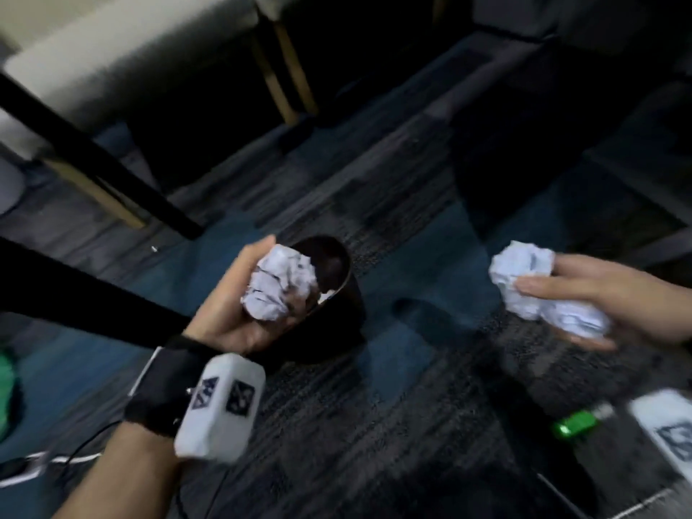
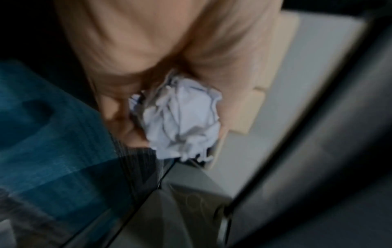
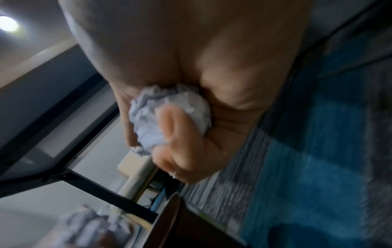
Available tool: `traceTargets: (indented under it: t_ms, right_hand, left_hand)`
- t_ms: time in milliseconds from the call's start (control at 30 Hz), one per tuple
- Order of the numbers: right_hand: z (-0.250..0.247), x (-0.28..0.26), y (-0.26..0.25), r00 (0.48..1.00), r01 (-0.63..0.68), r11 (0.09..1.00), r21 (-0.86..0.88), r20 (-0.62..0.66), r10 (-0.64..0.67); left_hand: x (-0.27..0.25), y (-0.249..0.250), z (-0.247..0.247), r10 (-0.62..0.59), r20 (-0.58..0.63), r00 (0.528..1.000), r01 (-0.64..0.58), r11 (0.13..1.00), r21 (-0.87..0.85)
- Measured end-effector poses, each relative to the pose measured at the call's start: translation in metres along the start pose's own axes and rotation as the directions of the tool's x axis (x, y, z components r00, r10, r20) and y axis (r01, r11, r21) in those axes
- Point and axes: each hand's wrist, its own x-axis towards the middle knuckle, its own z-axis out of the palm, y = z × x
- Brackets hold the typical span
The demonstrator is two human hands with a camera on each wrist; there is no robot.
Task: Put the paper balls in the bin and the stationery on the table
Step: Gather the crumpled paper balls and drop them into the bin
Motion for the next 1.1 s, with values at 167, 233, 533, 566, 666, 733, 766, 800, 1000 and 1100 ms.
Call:
traceTargets:
  t_ms: [167,233,533,566,666,733,766,800,1000,1100]
  right_hand:
    - [0.068,0.055,-0.034,0.995,-0.076,0.993,0.087,0.076,0.069]
    - [0.089,0.079,-0.039,0.986,-0.140,0.982,0.130,0.112,0.126]
    - [0.151,0.172,-0.069,0.936,-0.350,0.846,0.402,0.168,0.308]
    - [0.158,0.181,-0.070,0.935,-0.354,0.840,0.411,0.150,0.321]
    - [0.178,0.203,-0.068,0.924,-0.383,0.819,0.427,0.184,0.336]
    - [0.181,0.208,-0.065,0.919,-0.394,0.807,0.440,0.168,0.357]
    - [0.179,0.204,-0.066,0.922,-0.380,0.807,0.452,0.119,0.368]
    - [0.173,0.199,-0.065,0.925,-0.361,0.814,0.455,0.068,0.373]
    - [0.062,0.087,-0.007,0.981,-0.194,0.950,0.244,0.022,0.195]
    - [-0.020,-0.005,0.073,0.882,-0.317,0.948,-0.006,-0.368,0.293]
  left_hand:
    - [0.020,0.007,-0.057,-0.062,-0.280,0.958,-0.003,0.975,-0.224]
    - [0.018,0.009,-0.063,-0.092,-0.277,0.957,-0.016,0.931,-0.366]
    - [-0.006,0.010,-0.085,0.059,-0.305,0.951,-0.192,0.884,-0.426]
    - [-0.009,0.005,-0.087,0.091,-0.309,0.947,-0.221,0.882,-0.416]
    - [-0.018,-0.008,-0.088,0.169,-0.306,0.937,-0.290,0.864,-0.411]
    - [-0.021,-0.011,-0.086,0.200,-0.312,0.929,-0.320,0.858,-0.402]
    - [-0.023,-0.012,-0.083,0.219,-0.325,0.920,-0.342,0.852,-0.396]
    - [-0.024,-0.012,-0.080,0.244,-0.343,0.907,-0.373,0.844,-0.386]
    - [0.005,-0.021,-0.025,0.523,-0.173,0.835,-0.502,0.851,0.152]
    - [0.054,-0.055,0.019,0.575,0.151,0.804,-0.567,0.664,0.489]
